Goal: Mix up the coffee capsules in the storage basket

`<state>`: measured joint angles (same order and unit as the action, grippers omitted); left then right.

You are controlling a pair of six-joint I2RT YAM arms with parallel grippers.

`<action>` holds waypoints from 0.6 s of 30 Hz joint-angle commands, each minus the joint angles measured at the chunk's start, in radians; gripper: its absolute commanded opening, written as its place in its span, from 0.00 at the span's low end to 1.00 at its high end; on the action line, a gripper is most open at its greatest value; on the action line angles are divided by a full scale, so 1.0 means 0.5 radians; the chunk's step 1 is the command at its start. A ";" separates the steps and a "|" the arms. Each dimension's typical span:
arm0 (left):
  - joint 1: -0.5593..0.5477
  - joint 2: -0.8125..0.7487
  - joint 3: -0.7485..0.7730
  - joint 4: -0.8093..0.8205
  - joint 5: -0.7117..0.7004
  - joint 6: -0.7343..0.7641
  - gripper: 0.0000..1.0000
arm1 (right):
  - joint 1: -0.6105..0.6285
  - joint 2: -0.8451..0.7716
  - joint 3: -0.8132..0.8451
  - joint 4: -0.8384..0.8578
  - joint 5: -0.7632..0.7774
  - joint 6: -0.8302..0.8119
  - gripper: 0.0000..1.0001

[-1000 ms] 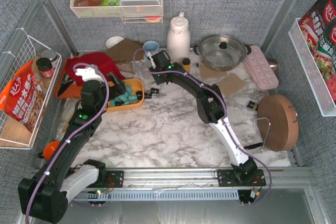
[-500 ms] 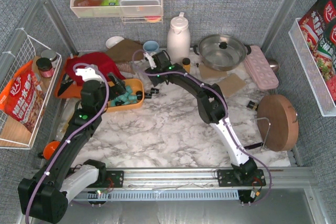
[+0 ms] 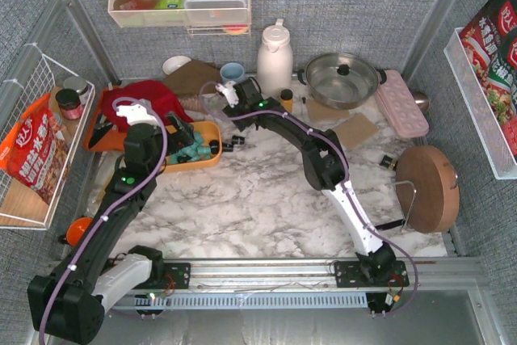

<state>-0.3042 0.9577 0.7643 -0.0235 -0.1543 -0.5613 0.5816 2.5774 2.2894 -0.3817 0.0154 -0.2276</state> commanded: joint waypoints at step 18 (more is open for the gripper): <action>0.004 0.021 -0.067 0.236 0.220 0.011 0.99 | 0.004 -0.510 -0.648 0.353 -0.106 -0.075 0.25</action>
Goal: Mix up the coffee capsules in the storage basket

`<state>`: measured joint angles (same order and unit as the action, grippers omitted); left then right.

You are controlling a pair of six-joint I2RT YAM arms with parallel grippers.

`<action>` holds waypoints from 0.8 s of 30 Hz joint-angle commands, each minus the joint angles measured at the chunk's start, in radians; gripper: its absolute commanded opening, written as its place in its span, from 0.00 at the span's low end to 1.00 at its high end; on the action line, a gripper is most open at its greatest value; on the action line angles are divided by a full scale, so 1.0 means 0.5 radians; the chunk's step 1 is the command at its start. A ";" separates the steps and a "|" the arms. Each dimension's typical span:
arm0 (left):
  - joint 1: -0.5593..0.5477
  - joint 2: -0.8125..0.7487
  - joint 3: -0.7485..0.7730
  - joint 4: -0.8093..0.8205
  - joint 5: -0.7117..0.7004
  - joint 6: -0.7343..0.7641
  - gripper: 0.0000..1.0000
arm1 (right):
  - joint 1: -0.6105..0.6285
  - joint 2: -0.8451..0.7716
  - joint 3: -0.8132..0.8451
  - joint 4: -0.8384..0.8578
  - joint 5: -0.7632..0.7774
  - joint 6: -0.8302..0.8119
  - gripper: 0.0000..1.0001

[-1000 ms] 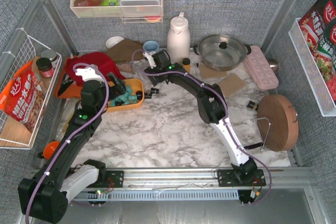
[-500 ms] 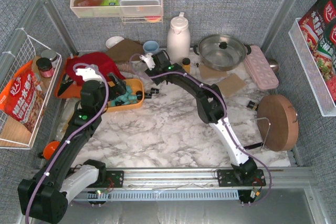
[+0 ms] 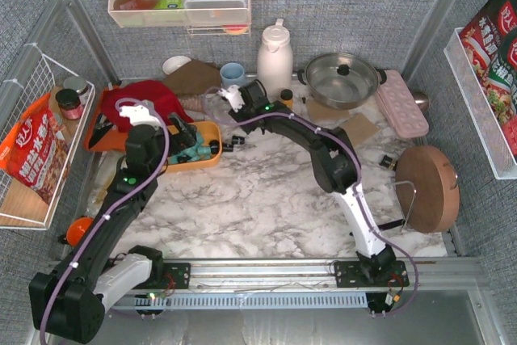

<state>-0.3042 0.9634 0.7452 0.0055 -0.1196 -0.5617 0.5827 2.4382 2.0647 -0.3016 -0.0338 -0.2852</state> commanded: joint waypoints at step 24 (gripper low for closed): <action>-0.688 0.804 -0.714 2.489 0.954 1.361 0.99 | -0.009 -2.213 -2.224 0.727 -0.097 0.867 0.10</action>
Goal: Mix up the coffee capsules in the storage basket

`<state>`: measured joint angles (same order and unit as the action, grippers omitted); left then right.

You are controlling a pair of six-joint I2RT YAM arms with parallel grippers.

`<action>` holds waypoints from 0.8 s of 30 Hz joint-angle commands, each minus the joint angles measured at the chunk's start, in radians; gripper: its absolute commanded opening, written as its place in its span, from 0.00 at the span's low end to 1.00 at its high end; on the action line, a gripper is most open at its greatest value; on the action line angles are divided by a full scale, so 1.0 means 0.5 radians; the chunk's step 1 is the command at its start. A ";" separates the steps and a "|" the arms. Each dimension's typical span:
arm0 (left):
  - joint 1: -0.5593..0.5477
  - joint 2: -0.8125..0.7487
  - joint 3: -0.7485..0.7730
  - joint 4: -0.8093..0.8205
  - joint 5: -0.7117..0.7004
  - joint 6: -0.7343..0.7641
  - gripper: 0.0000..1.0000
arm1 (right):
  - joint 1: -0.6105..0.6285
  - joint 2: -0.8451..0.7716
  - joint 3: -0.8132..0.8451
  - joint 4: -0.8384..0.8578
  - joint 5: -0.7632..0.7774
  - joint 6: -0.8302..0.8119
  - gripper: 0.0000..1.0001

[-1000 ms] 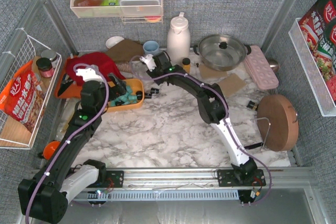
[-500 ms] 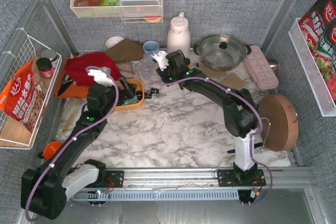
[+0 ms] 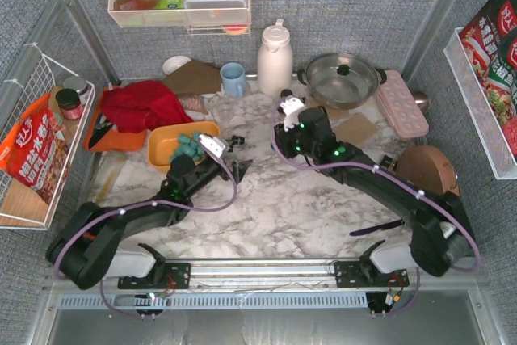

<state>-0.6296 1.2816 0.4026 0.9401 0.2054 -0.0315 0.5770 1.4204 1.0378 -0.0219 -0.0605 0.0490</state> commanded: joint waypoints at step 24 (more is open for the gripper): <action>-0.337 1.012 0.238 1.328 0.565 0.675 0.86 | 0.026 -0.608 -0.571 0.487 -0.269 0.694 0.10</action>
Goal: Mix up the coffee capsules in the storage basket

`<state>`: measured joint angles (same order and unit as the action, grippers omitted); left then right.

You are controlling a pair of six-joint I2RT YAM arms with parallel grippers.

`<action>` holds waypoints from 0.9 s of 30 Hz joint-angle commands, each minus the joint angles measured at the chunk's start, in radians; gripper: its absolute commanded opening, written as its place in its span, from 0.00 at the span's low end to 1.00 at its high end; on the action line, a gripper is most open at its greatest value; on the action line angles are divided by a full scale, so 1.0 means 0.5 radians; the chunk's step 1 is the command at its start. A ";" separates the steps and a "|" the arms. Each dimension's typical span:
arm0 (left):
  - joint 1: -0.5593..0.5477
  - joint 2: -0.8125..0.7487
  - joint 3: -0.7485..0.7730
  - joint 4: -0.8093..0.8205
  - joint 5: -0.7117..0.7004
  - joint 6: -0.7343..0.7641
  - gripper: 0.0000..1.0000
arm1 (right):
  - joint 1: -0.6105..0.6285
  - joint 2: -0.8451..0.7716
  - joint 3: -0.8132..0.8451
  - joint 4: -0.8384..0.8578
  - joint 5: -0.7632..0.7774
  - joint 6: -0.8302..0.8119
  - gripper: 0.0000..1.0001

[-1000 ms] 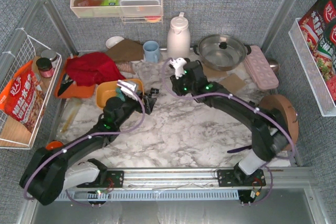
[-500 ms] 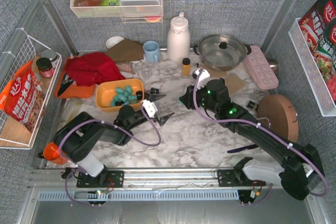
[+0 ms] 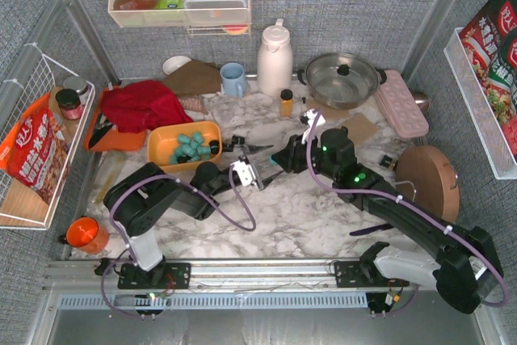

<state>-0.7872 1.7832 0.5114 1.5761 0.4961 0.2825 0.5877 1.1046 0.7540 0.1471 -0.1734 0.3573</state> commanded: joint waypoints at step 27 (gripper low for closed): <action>-0.070 -0.064 -0.025 0.064 -0.160 0.097 0.58 | 0.024 0.095 0.008 0.173 -0.077 0.132 0.13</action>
<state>-0.8219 1.7596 0.5041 1.5723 0.4248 0.3244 0.5995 1.1477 0.7521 0.2123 -0.2070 0.4202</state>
